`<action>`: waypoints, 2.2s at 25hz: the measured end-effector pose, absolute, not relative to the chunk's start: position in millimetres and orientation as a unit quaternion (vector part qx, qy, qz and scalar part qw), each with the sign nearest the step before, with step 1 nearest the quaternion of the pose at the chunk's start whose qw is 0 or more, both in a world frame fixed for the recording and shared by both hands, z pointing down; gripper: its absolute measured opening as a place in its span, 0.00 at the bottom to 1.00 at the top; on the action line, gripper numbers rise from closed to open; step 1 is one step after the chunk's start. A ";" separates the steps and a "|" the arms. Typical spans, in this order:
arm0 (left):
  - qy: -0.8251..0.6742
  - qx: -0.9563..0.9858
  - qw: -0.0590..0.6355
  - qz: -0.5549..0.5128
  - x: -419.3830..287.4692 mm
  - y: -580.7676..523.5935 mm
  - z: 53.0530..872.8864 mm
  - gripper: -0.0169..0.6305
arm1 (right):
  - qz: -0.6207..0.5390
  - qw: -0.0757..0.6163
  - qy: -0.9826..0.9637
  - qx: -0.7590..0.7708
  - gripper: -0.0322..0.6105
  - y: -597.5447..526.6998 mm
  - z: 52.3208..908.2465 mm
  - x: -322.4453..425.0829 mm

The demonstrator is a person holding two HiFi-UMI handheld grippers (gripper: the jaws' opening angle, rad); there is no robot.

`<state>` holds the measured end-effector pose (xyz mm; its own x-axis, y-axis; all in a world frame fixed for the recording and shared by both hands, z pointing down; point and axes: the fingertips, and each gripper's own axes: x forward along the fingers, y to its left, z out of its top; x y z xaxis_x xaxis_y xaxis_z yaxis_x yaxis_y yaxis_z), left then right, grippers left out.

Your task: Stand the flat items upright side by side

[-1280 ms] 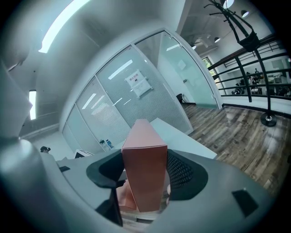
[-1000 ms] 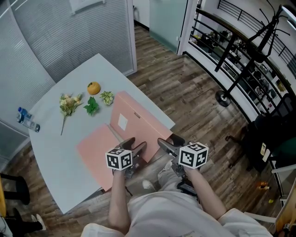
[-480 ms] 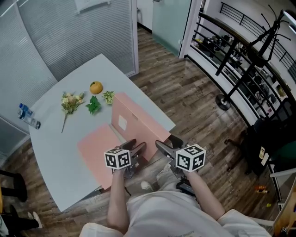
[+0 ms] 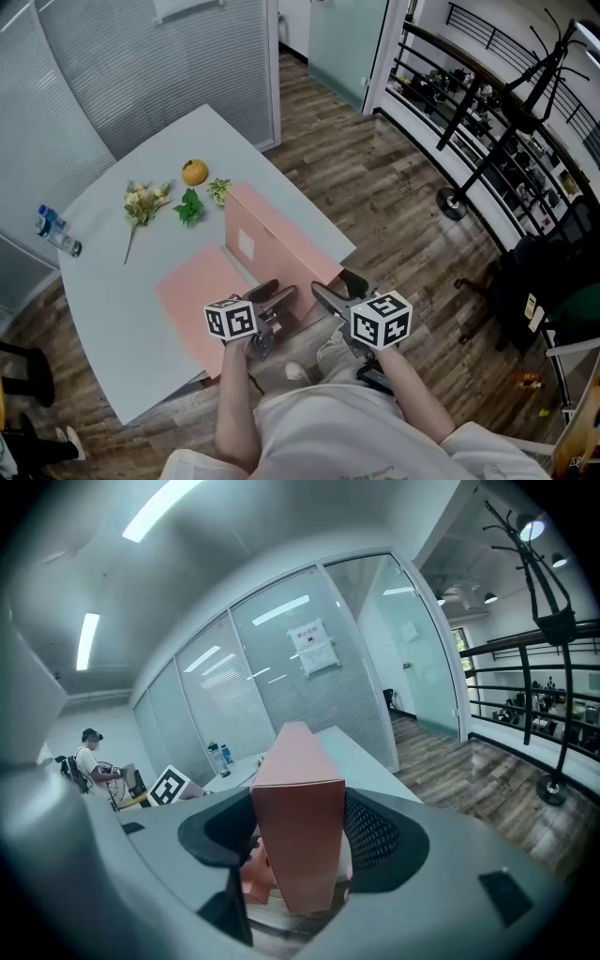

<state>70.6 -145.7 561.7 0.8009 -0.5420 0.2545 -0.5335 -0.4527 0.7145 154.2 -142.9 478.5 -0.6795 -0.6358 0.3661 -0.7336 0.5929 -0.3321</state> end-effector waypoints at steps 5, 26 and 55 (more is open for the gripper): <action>-0.308 0.856 0.415 -0.004 71.1 -139.4 558.3 0.49 | 0.218 0.110 -0.886 0.394 0.52 -139.3 478.1 149.5; -0.296 0.844 0.441 -0.068 63.6 -119.6 558.3 0.49 | 0.085 0.178 -0.888 0.414 0.52 -112.0 474.4 117.7; -0.496 0.795 0.338 -0.092 -0.4 -129.4 509.9 0.48 | 0.149 0.106 -0.932 0.313 0.53 -142.0 390.0 131.8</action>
